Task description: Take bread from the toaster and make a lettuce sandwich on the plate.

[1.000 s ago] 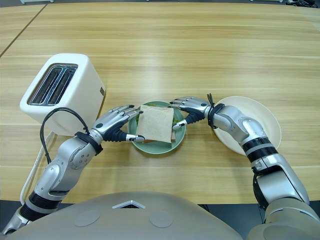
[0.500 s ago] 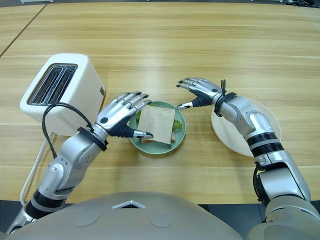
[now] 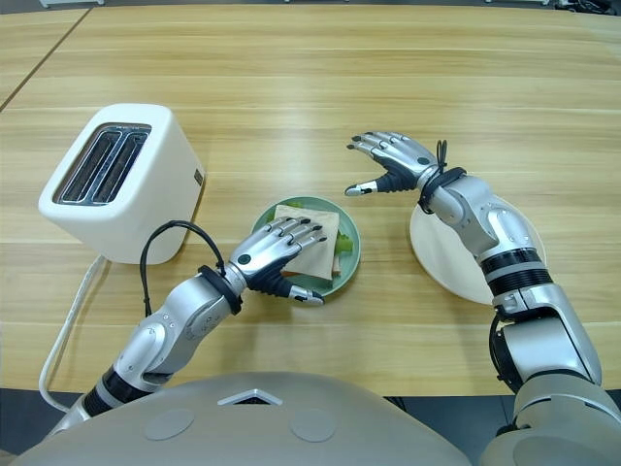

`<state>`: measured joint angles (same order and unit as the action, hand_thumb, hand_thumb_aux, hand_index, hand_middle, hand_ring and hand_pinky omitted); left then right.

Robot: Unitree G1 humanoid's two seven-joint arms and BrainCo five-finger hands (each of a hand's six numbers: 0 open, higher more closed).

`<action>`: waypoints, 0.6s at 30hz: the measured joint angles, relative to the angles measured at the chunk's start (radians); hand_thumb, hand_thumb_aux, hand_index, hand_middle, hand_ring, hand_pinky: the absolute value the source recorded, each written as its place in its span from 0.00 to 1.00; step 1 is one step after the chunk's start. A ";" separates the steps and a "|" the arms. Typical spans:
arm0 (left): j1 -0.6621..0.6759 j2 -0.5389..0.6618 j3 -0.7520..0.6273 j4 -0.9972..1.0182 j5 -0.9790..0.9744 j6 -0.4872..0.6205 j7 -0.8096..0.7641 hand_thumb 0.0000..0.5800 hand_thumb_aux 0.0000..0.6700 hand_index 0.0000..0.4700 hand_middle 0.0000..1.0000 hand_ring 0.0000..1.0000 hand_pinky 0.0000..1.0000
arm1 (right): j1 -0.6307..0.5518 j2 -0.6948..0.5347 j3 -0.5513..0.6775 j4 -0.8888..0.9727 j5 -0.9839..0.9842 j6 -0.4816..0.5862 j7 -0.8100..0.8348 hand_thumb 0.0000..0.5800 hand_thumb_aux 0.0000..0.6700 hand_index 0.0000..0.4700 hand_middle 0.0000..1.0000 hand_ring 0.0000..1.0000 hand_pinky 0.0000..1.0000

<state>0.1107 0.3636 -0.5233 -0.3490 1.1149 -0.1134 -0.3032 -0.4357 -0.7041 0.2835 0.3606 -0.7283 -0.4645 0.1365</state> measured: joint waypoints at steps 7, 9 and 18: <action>-0.027 -0.027 -0.007 0.080 -0.038 0.001 0.047 0.00 0.00 0.00 0.00 0.00 0.00 | 0.000 0.002 0.000 0.000 0.013 -0.002 0.001 0.00 0.00 0.00 0.00 0.00 0.00; -0.030 -0.029 -0.010 0.088 -0.038 0.002 0.051 0.00 0.00 0.00 0.00 0.00 0.00 | 0.000 0.002 0.000 -0.001 0.015 -0.002 0.002 0.00 0.00 0.00 0.00 0.00 0.00; -0.043 -0.027 -0.006 0.053 -0.038 0.009 0.096 0.00 0.00 0.00 0.00 0.00 0.00 | 0.000 0.002 0.000 -0.002 0.021 -0.005 0.007 0.00 0.00 0.00 0.00 0.00 0.00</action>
<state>0.0672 0.3370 -0.5296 -0.2964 1.0766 -0.1045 -0.2070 -0.4356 -0.7019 0.2835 0.3585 -0.7069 -0.4700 0.1431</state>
